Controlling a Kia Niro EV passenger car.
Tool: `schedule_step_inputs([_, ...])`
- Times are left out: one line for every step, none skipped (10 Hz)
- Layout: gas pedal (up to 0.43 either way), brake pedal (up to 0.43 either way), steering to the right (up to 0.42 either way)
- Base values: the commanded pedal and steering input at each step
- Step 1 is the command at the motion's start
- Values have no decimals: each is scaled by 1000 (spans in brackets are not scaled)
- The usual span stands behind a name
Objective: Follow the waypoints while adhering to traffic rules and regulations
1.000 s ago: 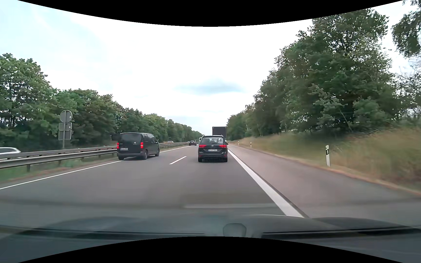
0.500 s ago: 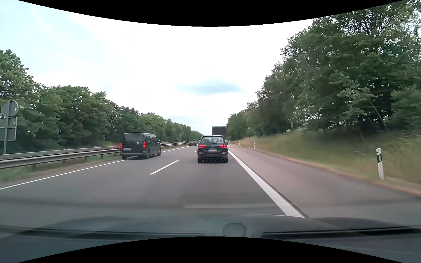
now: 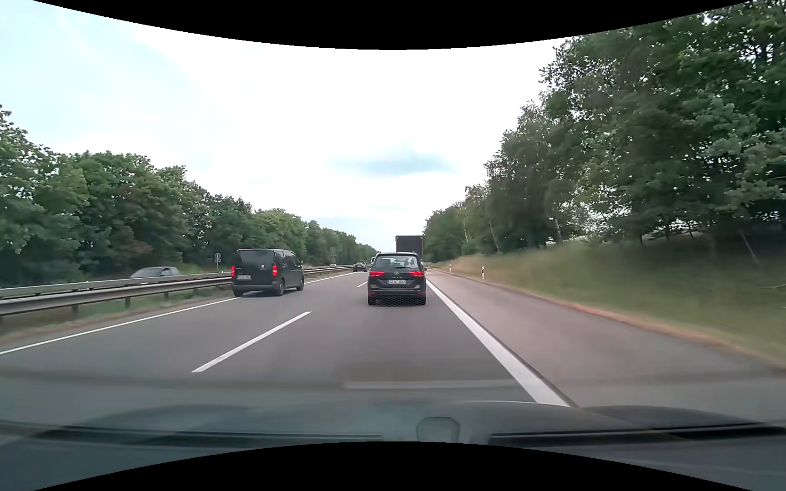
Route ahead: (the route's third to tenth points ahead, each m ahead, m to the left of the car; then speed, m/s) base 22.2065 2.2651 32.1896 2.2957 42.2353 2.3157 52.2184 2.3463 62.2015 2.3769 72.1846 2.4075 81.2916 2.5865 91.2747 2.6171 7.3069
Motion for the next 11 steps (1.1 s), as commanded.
schedule_step_inputs([110,0,-3])
schedule_step_inputs([110,0,-2])
schedule_step_inputs([98,0,-3])
schedule_step_inputs([87,0,-3])
schedule_step_inputs([79,0,-3])
schedule_step_inputs([79,0,-2])
schedule_step_inputs([79,0,-3])
schedule_step_inputs([67,0,-3])
schedule_step_inputs([67,0,-3])
schedule_step_inputs([67,0,-3])
schedule_step_inputs([67,0,-3])
